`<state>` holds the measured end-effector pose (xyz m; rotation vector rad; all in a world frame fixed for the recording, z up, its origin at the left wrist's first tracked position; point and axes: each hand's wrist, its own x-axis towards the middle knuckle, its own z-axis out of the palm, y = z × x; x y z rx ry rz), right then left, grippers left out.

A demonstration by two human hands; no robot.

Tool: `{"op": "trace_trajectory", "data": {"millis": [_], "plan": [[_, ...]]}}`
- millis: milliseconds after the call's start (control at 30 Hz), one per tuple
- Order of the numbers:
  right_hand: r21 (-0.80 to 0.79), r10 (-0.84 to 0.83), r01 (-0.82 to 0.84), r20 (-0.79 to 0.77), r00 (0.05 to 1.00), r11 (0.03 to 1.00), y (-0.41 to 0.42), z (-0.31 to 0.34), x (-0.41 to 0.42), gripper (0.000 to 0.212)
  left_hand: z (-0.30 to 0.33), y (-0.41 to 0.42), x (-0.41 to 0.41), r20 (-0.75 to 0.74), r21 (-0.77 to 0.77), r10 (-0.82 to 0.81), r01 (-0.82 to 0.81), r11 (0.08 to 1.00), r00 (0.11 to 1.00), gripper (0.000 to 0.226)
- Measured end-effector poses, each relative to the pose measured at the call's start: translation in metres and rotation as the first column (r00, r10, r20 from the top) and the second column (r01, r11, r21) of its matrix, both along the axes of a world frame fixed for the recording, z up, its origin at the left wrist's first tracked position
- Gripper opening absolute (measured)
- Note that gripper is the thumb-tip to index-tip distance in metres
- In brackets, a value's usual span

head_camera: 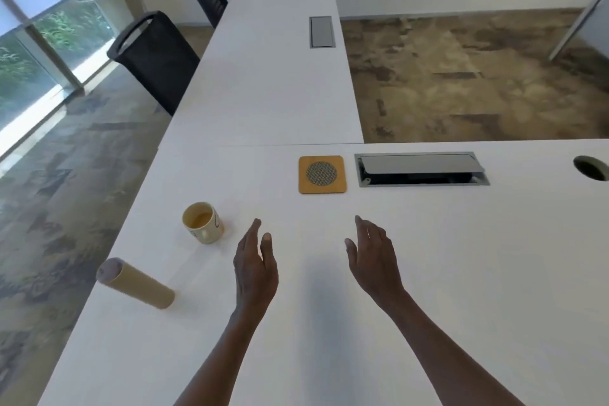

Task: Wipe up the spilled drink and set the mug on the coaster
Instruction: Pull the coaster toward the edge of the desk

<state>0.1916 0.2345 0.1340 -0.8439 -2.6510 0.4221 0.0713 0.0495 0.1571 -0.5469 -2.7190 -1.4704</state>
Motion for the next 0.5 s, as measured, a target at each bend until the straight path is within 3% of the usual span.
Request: {"op": "trace_trajectory", "data": {"millis": [167, 300, 500], "plan": [[-0.057, -0.054, 0.056, 0.035, 0.998, 0.997, 0.030, -0.010, -0.046, 0.048, -0.016, 0.037, -0.053, 0.020, -0.004, -0.045, 0.045, 0.999, 0.999, 0.035], [-0.198, -0.106, 0.112, 0.038, 0.994, 0.974, 0.053, -0.022, -0.081, 0.049, -0.031, 0.064, -0.088, 0.071, -0.045, -0.100, 0.103, 0.994, 0.992, 0.036], [-0.328, -0.145, 0.168, 0.093, 0.985, 0.930, 0.096, -0.043, -0.130, 0.038, -0.058, 0.108, -0.133, 0.204, -0.058, -0.079, 0.092, 0.994, 0.976, 0.037]]}}
